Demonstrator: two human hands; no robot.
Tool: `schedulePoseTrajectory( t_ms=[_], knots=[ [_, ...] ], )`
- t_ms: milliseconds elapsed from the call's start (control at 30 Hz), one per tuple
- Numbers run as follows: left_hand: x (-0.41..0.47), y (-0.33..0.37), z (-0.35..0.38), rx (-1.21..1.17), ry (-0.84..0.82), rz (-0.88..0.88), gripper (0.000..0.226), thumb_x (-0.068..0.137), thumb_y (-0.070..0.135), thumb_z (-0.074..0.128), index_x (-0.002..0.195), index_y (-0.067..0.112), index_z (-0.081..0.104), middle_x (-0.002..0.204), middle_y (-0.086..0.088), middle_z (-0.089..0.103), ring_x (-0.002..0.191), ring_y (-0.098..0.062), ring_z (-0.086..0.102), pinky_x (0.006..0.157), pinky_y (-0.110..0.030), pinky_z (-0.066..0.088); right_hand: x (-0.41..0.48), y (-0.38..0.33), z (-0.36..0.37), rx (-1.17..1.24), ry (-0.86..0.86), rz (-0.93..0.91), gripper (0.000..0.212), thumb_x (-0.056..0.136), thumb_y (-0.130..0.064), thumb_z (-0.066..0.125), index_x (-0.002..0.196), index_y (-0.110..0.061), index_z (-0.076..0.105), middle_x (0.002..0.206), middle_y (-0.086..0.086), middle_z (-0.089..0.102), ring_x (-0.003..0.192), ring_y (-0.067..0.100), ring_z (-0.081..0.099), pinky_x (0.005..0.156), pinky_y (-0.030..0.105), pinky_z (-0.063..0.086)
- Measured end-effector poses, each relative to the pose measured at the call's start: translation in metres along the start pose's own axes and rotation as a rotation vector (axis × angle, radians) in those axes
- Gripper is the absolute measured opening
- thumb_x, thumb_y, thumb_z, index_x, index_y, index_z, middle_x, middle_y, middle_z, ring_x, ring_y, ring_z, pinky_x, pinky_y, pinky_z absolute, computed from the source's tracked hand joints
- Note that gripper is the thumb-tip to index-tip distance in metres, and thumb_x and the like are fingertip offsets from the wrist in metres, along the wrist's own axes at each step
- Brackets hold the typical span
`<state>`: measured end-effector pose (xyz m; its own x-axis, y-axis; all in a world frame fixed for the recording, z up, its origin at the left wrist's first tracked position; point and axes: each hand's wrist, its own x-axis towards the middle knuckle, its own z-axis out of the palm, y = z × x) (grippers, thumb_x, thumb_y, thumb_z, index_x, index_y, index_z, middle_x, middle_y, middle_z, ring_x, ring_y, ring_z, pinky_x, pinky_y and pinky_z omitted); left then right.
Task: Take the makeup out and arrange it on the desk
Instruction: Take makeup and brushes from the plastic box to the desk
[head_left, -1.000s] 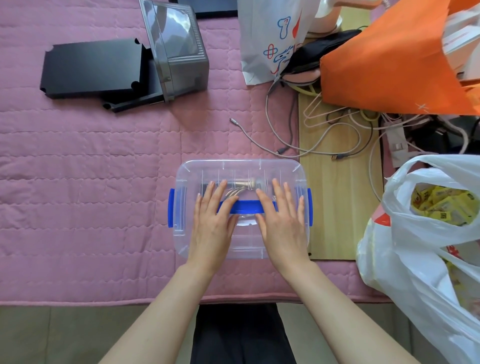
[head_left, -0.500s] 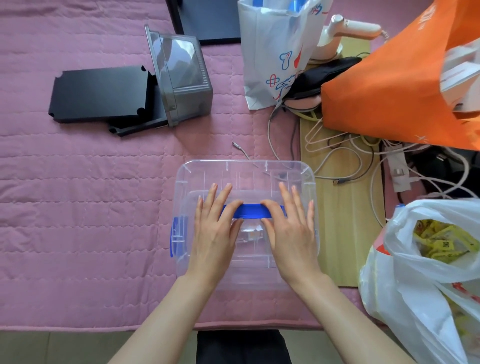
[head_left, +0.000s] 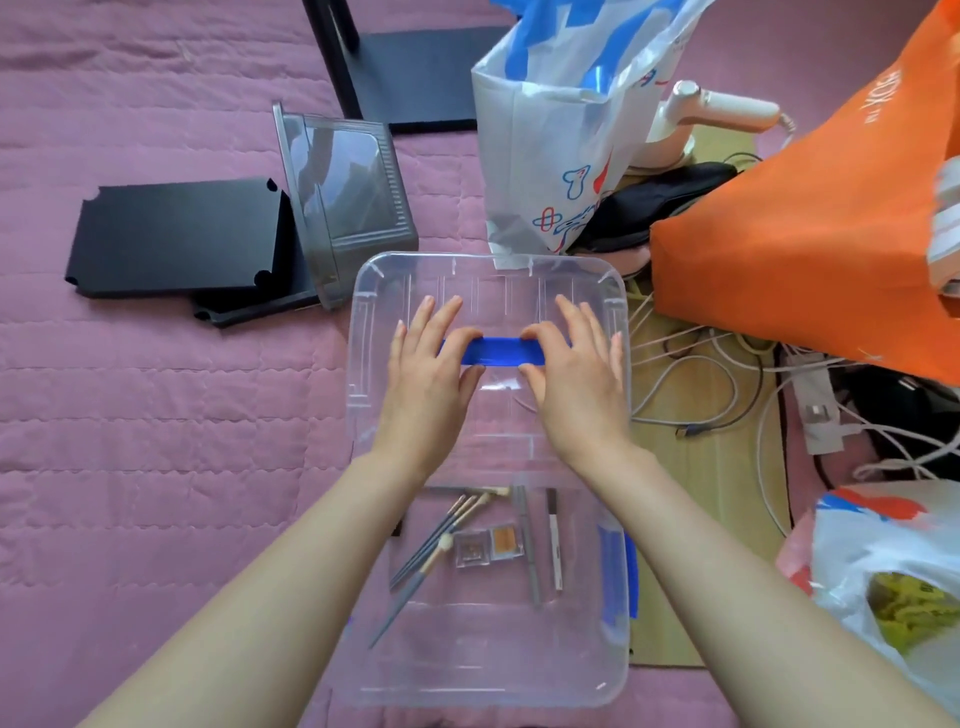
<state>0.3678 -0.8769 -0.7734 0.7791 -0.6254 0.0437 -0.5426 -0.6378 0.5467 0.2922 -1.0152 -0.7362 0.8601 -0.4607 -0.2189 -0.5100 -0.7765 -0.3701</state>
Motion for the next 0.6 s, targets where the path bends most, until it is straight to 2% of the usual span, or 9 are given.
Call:
schedulePoseTrajectory(
  t_ms=[167,267,467,600],
  knots=[
    [0.024,-0.025,0.041,0.048,-0.138,-0.049,0.023,0.083,0.011,0.069,0.105,0.006,0.062,0.141,-0.017,0.047,0.135,-0.042,0.034,0.106,-0.059,0.031,0.041,0.020,0.036,0.005,-0.115,0.064,0.027,0.086,-0.022,0.065,0.112,-0.022,0.058,0.152,0.007,0.027,0.141,0.027,0.022,0.114,0.054,0.019],
    [0.027,-0.034,0.062,0.077,-0.217,-0.081,0.020,0.084,0.012,0.069,0.102,0.005,0.062,0.142,-0.017,0.046,0.137,-0.040,0.032,0.107,-0.058,0.029,0.051,0.032,0.058,0.000,-0.199,0.087,0.028,0.085,-0.020,0.065,0.112,-0.020,0.058,0.151,0.009,0.027,0.139,0.029,0.023,0.111,0.052,0.026],
    [0.024,-0.044,0.081,0.143,-0.302,-0.104,0.022,0.077,0.007,0.071,0.098,0.008,0.064,0.134,-0.015,0.050,0.129,-0.037,0.039,0.101,-0.058,0.035,0.054,0.045,0.084,-0.037,-0.276,0.098,0.025,0.084,-0.022,0.067,0.108,-0.018,0.061,0.147,0.012,0.029,0.136,0.032,0.023,0.109,0.044,0.029],
    [0.022,-0.045,0.084,0.165,-0.328,-0.116,0.024,0.078,0.006,0.067,0.101,0.014,0.067,0.135,-0.011,0.050,0.127,-0.034,0.040,0.100,-0.050,0.037,0.052,0.049,0.091,-0.058,-0.295,0.092,0.025,0.085,-0.020,0.065,0.110,-0.018,0.061,0.147,0.011,0.028,0.134,0.033,0.023,0.109,0.043,0.027]
  ],
)
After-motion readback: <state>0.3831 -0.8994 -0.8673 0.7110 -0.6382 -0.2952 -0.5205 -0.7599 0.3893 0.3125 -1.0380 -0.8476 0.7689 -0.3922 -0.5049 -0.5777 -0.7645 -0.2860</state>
